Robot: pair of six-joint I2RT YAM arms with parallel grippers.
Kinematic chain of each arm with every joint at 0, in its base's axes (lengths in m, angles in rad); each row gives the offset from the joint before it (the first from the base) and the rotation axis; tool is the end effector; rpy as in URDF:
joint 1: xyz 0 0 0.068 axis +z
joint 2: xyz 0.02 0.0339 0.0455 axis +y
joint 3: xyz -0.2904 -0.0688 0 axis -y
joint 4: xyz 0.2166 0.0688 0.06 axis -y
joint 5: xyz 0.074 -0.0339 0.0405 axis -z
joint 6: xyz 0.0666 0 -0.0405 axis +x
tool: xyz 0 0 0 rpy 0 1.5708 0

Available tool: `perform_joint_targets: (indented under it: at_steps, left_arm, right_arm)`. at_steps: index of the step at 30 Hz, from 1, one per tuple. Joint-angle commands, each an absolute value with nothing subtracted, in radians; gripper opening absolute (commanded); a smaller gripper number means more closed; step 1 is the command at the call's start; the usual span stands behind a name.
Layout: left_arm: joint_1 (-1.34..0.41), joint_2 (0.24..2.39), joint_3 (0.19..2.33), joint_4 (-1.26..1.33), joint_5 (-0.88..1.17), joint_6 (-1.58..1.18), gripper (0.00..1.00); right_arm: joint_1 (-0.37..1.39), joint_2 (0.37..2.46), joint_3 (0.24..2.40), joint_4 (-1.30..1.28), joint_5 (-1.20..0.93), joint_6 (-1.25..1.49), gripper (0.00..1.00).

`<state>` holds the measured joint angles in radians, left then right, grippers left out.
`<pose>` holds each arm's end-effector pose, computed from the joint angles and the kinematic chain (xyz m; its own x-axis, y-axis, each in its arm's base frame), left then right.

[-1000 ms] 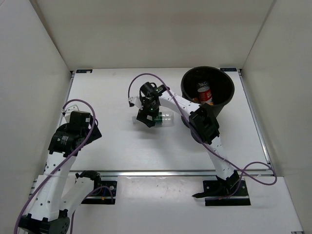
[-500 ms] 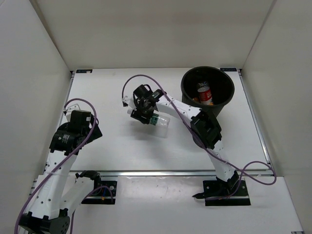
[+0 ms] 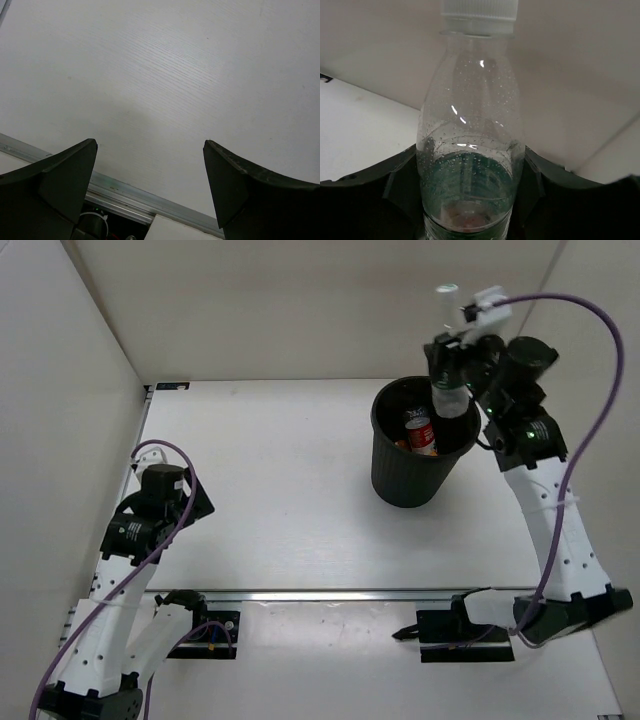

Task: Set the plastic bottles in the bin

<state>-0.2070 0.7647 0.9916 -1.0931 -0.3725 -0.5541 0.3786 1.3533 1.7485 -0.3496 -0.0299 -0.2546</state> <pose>0.0990 0.0040 0.3181 -0.6134 -0.3720 -0.6967 -0.4257 0.8987 -0.1050 0.2544 0.1033 0.5422 0.1410 -0.2148 -0.9664 -0.3737 0.8924 -0.2529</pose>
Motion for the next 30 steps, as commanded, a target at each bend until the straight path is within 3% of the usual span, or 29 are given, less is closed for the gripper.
perform_joint_targets:
  at_steps: [1, 4, 6, 7, 9, 10, 14, 17, 20, 21, 23, 25, 26, 28, 30]
  left_arm:
    - [-0.204, 0.764, 0.974, -1.055, -0.345, -0.548, 0.98]
    - [-0.215, 0.773, 0.971, -1.039, -0.328, -0.56, 0.99]
    - [-0.206, 0.772, 0.976, -1.031, -0.321, -0.561, 0.99]
    - [-0.212, 0.782, 0.976, -1.026, -0.308, -0.558, 0.99]
    - [-0.216, 0.791, 0.98, -1.023, -0.301, -0.555, 0.99]
    - [-0.219, 0.798, 0.985, -1.026, -0.296, -0.551, 0.99]
    - [-0.224, 0.805, 0.992, -1.019, -0.272, -0.538, 0.98]
    - [-0.221, 0.813, 1.003, -1.019, -0.265, -0.523, 0.98]
    - [-0.225, 0.825, 1.005, -1.008, -0.238, -0.512, 0.99]
    - [-0.215, 0.833, 1.003, -1.006, -0.218, -0.508, 0.99]
    - [-0.219, 0.845, 1.006, -1.006, -0.219, -0.509, 0.99]
    - [-0.218, 0.857, 1.005, -1.008, -0.221, -0.509, 0.99]
    - [-0.212, 0.868, 1.009, -0.997, -0.219, -0.508, 0.99]
    - [-0.21, 0.873, 0.997, -0.989, -0.21, -0.497, 0.99]
    - [-0.199, 0.88, 0.994, -0.988, -0.204, -0.491, 0.99]
  right_arm:
    - [0.218, 1.309, 1.537, -0.238, -0.271, -0.072, 0.43]
    - [0.088, 1.263, 1.357, -0.152, -0.405, 0.038, 0.44]
    - [0.094, 1.244, 1.294, -0.135, -0.39, 0.046, 0.52]
    - [0.097, 1.243, 1.284, -0.144, -0.379, 0.034, 0.6]
    - [0.098, 1.249, 1.279, -0.175, -0.339, 0.04, 0.9]
    - [0.091, 1.244, 1.279, -0.182, -0.336, 0.041, 0.99]
    - [0.063, 1.218, 1.333, -0.274, -0.225, 0.129, 0.99]
    - [0.043, 1.215, 1.463, -0.455, -0.022, 0.193, 0.75]
    - [0.005, 1.22, 1.561, -0.706, 0.194, 0.245, 0.64]
    - [0.002, 1.224, 1.571, -0.789, 0.208, 0.244, 0.6]
    - [-0.096, 1.21, 1.536, -0.891, 0.204, 0.247, 0.36]
    - [-0.199, 1.181, 1.438, -0.965, 0.187, 0.244, 0.27]
    - [-0.272, 1.16, 1.349, -0.963, 0.152, 0.244, 0.34]
    - [-0.379, 1.096, 1.211, -0.936, 0.073, 0.226, 0.99]
    - [-0.439, 1.071, 1.106, -0.923, 0.012, 0.183, 0.99]
